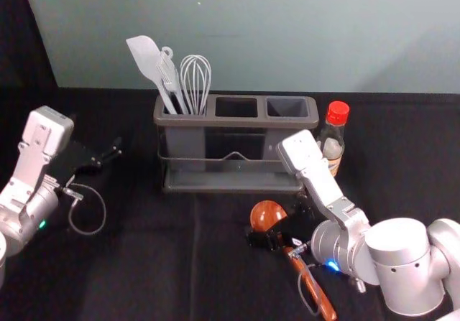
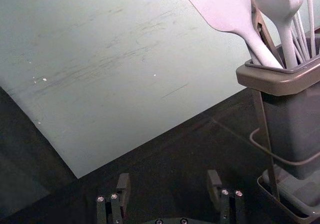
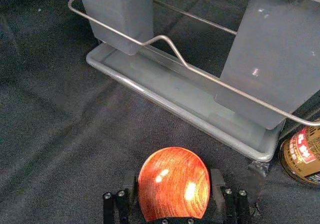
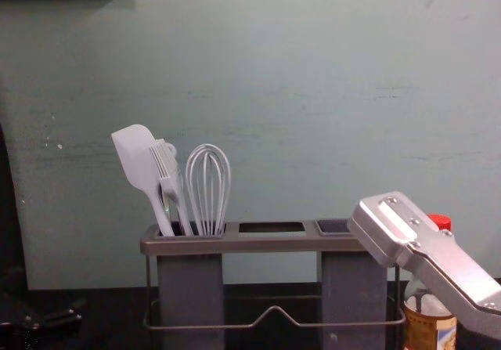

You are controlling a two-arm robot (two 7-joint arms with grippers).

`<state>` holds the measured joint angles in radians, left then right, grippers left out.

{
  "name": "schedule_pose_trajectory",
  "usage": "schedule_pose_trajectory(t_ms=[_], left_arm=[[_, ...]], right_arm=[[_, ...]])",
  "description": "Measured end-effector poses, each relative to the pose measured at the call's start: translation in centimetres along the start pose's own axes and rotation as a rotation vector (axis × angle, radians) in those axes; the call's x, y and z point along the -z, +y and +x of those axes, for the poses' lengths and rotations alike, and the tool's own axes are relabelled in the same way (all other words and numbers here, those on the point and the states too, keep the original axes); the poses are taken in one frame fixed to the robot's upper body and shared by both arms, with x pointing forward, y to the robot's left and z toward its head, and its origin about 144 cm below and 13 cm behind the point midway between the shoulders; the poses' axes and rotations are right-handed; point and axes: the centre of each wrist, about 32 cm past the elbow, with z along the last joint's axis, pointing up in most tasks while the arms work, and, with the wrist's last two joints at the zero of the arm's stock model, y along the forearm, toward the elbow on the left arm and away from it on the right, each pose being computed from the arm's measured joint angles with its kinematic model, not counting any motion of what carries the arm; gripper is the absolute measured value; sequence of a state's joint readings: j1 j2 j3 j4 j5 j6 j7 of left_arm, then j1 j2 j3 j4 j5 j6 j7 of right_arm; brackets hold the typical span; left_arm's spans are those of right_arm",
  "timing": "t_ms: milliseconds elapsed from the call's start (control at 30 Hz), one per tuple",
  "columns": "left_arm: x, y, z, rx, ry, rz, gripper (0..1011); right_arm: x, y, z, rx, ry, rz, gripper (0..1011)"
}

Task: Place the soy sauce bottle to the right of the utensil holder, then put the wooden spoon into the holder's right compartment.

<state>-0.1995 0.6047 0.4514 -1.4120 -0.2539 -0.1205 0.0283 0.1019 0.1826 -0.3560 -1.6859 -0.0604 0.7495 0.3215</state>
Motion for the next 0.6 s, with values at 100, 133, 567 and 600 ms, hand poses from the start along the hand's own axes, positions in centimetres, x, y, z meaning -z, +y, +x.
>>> schedule_pose_trajectory(t_ms=[100,133,567,600], left_arm=[[0.0,0.0,0.0,0.000,0.000,0.000,1005],[0.0,0.0,0.0,0.000,0.000,0.000,1005],[0.0,0.0,0.0,0.000,0.000,0.000,1005],[0.0,0.0,0.0,0.000,0.000,0.000,1005]], right_arm=[[0.0,0.0,0.0,0.002,0.002,-0.001,906],[0.1,0.0,0.0,0.002,0.002,-0.001,890],[-1.0,-3.0,0.3,0.011,-0.020,0.066,839],[-1.0,-3.7,0.5,0.008,-0.028,0.078,839]])
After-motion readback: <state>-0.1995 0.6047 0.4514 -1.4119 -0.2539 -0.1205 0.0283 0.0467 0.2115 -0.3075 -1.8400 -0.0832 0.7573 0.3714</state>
